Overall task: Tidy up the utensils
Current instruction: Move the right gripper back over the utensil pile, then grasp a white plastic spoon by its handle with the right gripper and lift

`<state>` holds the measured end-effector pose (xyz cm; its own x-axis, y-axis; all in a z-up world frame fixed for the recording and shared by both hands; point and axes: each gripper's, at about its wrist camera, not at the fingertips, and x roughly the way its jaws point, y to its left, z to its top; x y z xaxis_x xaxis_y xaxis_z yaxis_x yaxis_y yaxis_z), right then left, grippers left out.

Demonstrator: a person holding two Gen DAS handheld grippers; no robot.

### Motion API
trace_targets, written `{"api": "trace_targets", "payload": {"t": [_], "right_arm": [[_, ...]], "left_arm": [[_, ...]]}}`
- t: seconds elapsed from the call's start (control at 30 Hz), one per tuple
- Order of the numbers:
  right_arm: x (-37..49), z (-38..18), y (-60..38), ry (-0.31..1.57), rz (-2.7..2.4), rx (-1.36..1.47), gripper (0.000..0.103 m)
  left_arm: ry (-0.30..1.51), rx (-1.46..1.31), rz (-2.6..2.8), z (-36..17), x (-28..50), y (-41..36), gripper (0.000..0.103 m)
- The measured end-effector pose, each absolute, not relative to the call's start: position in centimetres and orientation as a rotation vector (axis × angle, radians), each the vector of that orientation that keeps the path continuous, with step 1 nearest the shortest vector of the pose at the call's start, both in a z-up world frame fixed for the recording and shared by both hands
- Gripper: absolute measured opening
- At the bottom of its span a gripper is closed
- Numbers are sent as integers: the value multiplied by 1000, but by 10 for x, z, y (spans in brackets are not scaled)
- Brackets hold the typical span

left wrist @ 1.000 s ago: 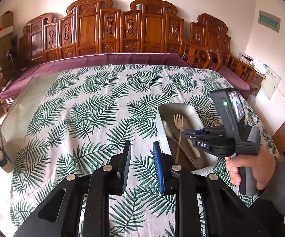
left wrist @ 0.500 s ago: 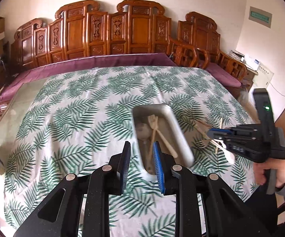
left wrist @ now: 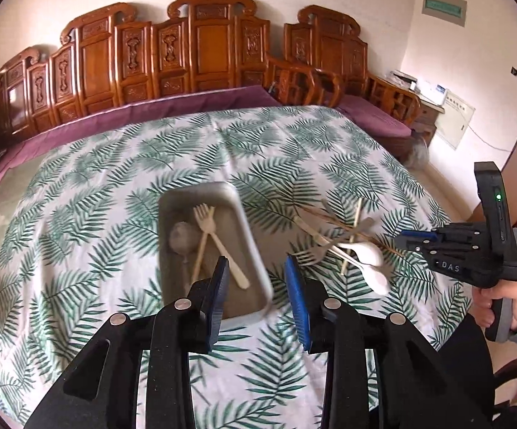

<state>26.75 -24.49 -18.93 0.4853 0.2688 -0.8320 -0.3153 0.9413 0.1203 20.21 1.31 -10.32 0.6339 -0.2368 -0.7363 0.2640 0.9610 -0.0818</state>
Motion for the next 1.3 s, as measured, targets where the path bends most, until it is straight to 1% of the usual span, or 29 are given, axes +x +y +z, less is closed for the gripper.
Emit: {"api": "trace_targets", "payload": {"t": [0.03, 0.07, 0.1, 0.13, 0.2, 0.27, 0.37, 0.67, 0.97, 1.0, 1.07, 1.13, 1.2, 1.3], "right_arm": [[268, -192, -245, 1007, 359, -52, 16], [269, -196, -244, 1014, 365, -53, 16], [270, -200, -243, 1021, 371, -53, 16], [272, -203, -242, 1026, 375, -57, 16], [274, -206, -239, 1030, 376, -64, 16], [279, -209, -238, 1033, 378, -64, 16], [288, -213, -236, 1038, 377, -58, 16], [301, -237, -211, 1106, 433, -145, 16], [303, -260, -206, 1160, 419, -216, 16], [304, -263, -206, 1170, 414, -224, 18], [303, -266, -206, 1177, 410, -227, 19], [302, -266, -207, 1181, 406, -225, 17], [299, -265, -209, 1187, 420, -210, 10], [290, -261, -215, 1190, 431, -184, 8]], "left_arm": [[844, 38, -288, -105, 203, 9, 32], [848, 42, -290, -106, 203, 6, 37], [849, 48, -293, -107, 203, 2, 47], [847, 51, -295, -107, 202, 0, 50], [851, 58, -299, -108, 202, -4, 51], [857, 64, -299, -110, 202, -8, 56], [865, 66, -303, -113, 202, -12, 60], [886, 65, -309, -122, 203, -17, 60], [889, 66, -310, -122, 201, -17, 60], [890, 64, -311, -122, 201, -17, 60], [892, 67, -312, -123, 200, -17, 60], [894, 72, -314, -124, 199, -17, 60], [898, 73, -316, -125, 199, -17, 60], [901, 78, -318, -126, 199, -20, 60]]}}
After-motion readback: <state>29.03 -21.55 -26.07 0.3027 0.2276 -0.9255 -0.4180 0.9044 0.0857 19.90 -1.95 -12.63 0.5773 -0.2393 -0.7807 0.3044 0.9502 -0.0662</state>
